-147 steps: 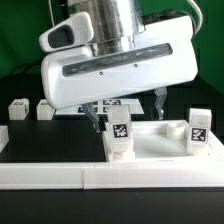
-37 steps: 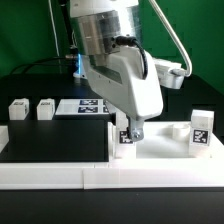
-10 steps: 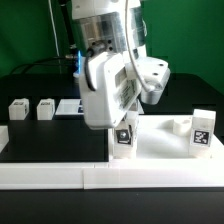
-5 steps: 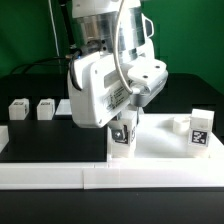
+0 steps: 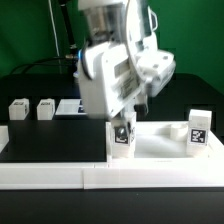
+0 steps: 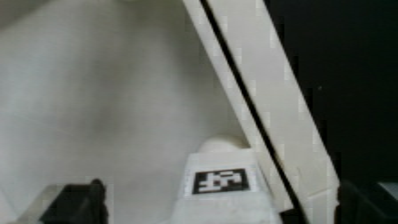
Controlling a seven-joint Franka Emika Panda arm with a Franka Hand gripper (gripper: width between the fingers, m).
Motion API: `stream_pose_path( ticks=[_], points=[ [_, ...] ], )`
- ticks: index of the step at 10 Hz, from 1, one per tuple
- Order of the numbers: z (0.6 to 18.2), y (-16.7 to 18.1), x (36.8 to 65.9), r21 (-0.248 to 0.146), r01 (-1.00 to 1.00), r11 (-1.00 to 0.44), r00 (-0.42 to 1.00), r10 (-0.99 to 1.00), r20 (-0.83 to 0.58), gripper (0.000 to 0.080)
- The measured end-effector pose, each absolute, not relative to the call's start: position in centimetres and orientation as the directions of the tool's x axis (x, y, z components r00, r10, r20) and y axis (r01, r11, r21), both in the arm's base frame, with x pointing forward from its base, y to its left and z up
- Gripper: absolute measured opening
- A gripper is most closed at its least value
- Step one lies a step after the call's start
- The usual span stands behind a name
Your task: Assemble square table
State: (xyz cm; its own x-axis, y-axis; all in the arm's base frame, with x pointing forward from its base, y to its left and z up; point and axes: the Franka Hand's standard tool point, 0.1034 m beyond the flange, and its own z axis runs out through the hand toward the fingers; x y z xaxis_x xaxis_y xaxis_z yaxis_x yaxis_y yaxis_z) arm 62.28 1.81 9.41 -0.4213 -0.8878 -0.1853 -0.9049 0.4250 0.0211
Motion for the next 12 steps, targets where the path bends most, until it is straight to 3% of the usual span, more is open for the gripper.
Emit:
stream_pose_path(
  ticks=[1,2,12],
  points=[
    [11.5,2.46,61.85,0.013,-0.909,0.417,-0.411,-0.889,-0.202,0.0646],
    [11.99,2.9,61.26,0.012,-0.914,0.406,-0.4,-0.893,-0.206,0.0649],
    [11.32,3.16,61.17,0.015,-0.924,0.381,-0.376,-0.905,-0.2,0.0649]
  ],
)
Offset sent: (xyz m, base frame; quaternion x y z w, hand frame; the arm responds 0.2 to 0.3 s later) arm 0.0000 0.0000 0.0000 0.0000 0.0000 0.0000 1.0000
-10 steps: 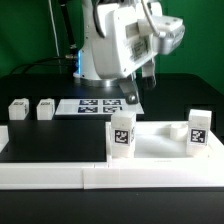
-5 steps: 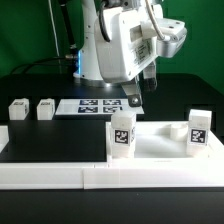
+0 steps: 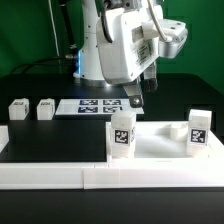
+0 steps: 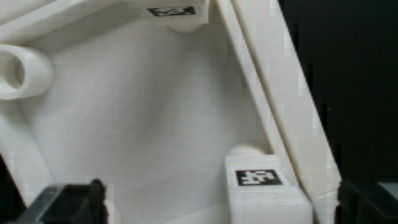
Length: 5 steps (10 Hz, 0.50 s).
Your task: Assemble square table
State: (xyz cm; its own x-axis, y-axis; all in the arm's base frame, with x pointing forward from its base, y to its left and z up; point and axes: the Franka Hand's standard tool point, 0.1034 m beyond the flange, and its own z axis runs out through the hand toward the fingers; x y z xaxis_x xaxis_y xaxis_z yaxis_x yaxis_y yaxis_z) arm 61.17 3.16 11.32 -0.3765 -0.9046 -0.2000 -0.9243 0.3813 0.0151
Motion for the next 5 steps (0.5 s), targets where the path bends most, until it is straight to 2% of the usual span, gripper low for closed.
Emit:
stream_pose_path(
  ticks=[1,2,4,5],
  points=[
    [11.3,3.1,61.2,0.008,-0.933,0.36,-0.354,-0.913,-0.2,0.0649],
    [11.5,2.4,61.1,-0.063,-0.981,0.181,-0.166,-0.966,-0.198,0.0649],
    [11.4,2.0,60.0,-0.09,-0.996,0.009,0.008,-0.982,-0.188,0.0649],
    [11.5,1.5,59.5,-0.132,-0.977,-0.168,0.188,-0.969,-0.16,0.0649]
  ],
)
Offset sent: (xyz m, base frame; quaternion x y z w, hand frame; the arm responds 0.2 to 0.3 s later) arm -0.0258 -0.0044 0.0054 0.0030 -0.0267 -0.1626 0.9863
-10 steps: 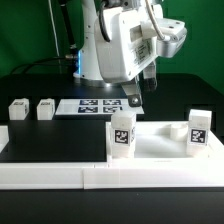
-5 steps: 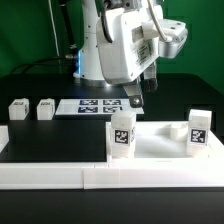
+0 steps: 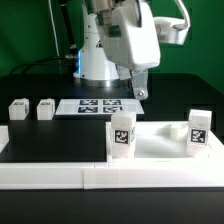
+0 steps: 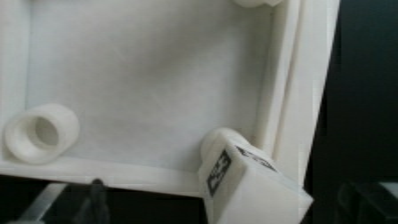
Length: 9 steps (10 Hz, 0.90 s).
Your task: Assemble square table
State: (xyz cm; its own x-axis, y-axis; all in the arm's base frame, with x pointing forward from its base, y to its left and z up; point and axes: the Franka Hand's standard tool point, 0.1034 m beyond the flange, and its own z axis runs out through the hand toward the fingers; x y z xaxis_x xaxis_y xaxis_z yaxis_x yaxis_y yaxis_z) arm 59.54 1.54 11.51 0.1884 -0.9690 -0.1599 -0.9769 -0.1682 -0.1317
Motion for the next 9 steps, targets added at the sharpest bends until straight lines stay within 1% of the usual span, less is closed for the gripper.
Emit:
stream_pose_path(
  ticks=[1,2,3,4,5,6,8,9],
  points=[
    [11.5,1.3,59.2,-0.152,-0.935,-0.321,0.342,-0.93,-0.136,0.0649],
    [11.4,1.3,59.2,-0.156,-0.921,-0.357,0.378,-0.917,-0.129,0.0649],
    [11.4,1.3,59.2,-0.17,-0.866,-0.471,0.492,-0.864,-0.108,0.0649],
    [11.4,1.3,59.2,-0.176,-0.832,-0.527,0.547,-0.831,-0.097,0.0649],
    [11.2,1.1,59.2,-0.184,-0.761,-0.623,0.643,-0.762,-0.076,0.0649],
    [10.6,0.5,59.0,-0.188,-0.624,-0.758,0.777,-0.628,-0.043,0.0649],
    [9.4,0.7,58.7,-0.182,-0.37,-0.911,0.927,-0.376,-0.004,0.0649],
    [9.0,1.0,58.4,-0.165,-0.289,-0.943,0.956,-0.292,-0.002,0.0649]
  ],
)
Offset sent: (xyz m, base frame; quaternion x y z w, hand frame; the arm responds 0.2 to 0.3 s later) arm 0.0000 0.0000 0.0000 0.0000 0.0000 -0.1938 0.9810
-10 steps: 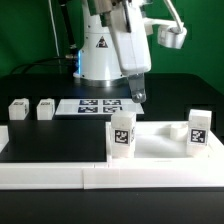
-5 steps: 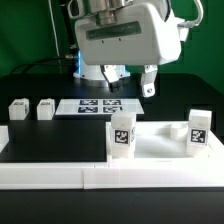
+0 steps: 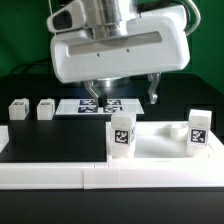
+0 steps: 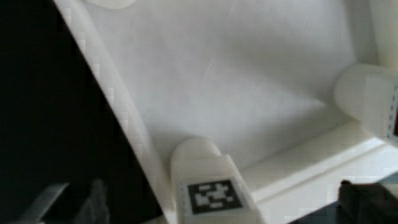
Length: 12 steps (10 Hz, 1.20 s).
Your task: Assemble square table
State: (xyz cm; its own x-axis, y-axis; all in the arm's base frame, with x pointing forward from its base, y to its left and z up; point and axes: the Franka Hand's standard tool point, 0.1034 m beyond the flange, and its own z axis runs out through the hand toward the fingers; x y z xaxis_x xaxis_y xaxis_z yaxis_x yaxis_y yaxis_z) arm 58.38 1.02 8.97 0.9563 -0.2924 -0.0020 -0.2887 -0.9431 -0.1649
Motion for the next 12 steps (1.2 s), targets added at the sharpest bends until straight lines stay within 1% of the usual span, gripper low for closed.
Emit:
stream_pose_path(
  ticks=[3,5,7,9,11,12],
  points=[
    [9.0,0.6,58.4,-0.16,-0.148,-0.976,0.988,-0.154,0.024,0.0649],
    [8.7,0.3,58.1,-0.155,-0.153,-0.976,0.987,-0.158,0.021,0.0649],
    [6.8,-0.5,57.3,-0.116,-0.162,-0.98,0.986,-0.164,0.003,0.0649],
    [4.5,-1.2,56.8,-0.089,-0.168,-0.982,0.985,-0.169,0.012,0.0649],
    [2.0,-1.2,56.6,-0.067,-0.159,-0.985,0.986,-0.162,0.037,0.0649],
    [1.2,-1.0,56.3,-0.065,-0.157,-0.985,0.987,-0.159,0.029,0.0649]
  ],
)
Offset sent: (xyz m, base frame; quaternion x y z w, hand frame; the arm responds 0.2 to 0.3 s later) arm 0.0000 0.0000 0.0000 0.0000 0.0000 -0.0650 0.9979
